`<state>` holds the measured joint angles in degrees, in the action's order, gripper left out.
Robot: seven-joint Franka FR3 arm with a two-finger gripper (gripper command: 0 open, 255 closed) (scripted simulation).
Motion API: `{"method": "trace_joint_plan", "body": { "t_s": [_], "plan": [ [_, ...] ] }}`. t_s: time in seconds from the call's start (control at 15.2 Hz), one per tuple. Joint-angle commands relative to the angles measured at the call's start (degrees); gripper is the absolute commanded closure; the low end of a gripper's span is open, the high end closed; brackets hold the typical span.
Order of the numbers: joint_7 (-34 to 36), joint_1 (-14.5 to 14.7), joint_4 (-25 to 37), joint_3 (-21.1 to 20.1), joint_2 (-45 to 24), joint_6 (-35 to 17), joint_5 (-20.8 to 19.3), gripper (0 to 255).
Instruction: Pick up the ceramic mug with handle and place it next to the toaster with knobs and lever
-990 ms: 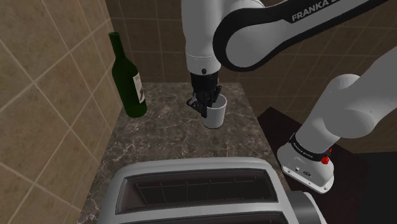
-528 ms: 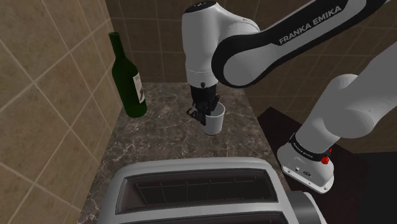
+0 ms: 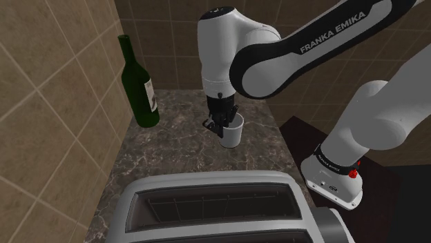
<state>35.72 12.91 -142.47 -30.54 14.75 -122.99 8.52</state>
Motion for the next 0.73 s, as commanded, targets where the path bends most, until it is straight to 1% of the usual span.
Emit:
{"method": "trace_joint_plan", "body": {
  "t_s": [0.0, 0.33, 0.59, 0.66],
  "plan": [
    [0.00, 0.00, 0.01, 0.00, 0.00, -0.01, 0.00, 0],
    [0.00, 0.00, 0.01, 0.00, 0.00, -0.01, 0.00, 0],
    [-0.78, 0.12, 5.08, 1.22, 3.19, 8.04, 0.54, 0],
    [-0.78, 0.13, 5.08, 1.23, 3.19, 8.04, 0.54, 0]
  ]
}}
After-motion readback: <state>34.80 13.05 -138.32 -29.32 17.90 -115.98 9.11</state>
